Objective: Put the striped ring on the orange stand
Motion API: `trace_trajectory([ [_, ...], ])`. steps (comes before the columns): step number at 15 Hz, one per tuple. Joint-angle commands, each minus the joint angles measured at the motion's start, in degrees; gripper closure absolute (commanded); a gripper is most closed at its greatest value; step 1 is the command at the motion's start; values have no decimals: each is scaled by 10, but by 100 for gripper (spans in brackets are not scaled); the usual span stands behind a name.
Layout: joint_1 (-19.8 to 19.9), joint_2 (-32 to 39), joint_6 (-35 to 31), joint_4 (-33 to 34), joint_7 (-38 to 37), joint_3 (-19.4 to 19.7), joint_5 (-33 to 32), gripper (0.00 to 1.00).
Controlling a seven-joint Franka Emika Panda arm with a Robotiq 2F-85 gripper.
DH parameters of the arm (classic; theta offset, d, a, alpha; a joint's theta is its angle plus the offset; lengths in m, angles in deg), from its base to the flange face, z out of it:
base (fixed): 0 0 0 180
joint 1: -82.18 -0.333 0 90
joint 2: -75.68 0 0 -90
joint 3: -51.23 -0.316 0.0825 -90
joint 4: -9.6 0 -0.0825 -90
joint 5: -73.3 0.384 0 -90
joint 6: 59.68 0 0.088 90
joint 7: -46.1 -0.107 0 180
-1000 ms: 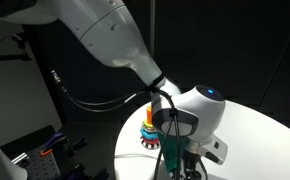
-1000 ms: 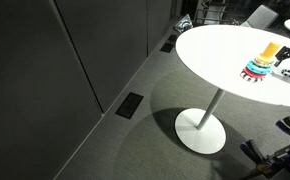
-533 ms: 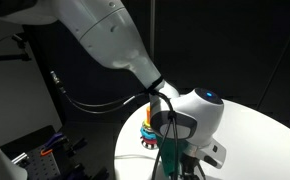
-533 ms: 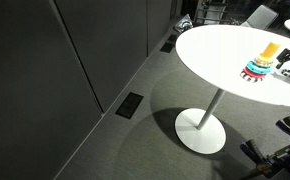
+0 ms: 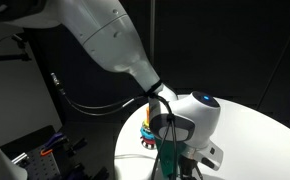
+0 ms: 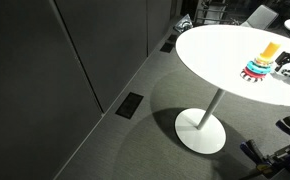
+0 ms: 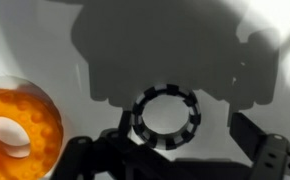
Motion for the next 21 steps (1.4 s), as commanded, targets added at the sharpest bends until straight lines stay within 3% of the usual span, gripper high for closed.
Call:
trace_trajectory([
  [1, -7, 7, -14, 0, -16, 6, -12, 0],
  [2, -7, 10, -17, 1, -16, 6, -11, 2],
  [3, -7, 11, -20, 1, -16, 6, -11, 27],
  [5, -7, 6, -25, -1, -15, 4, -9, 33],
  [8, -5, -12, -30, -9, -10, 0, -5, 58],
  [21, -43, -128, -26, -50, -17, -5, -8, 58],
])
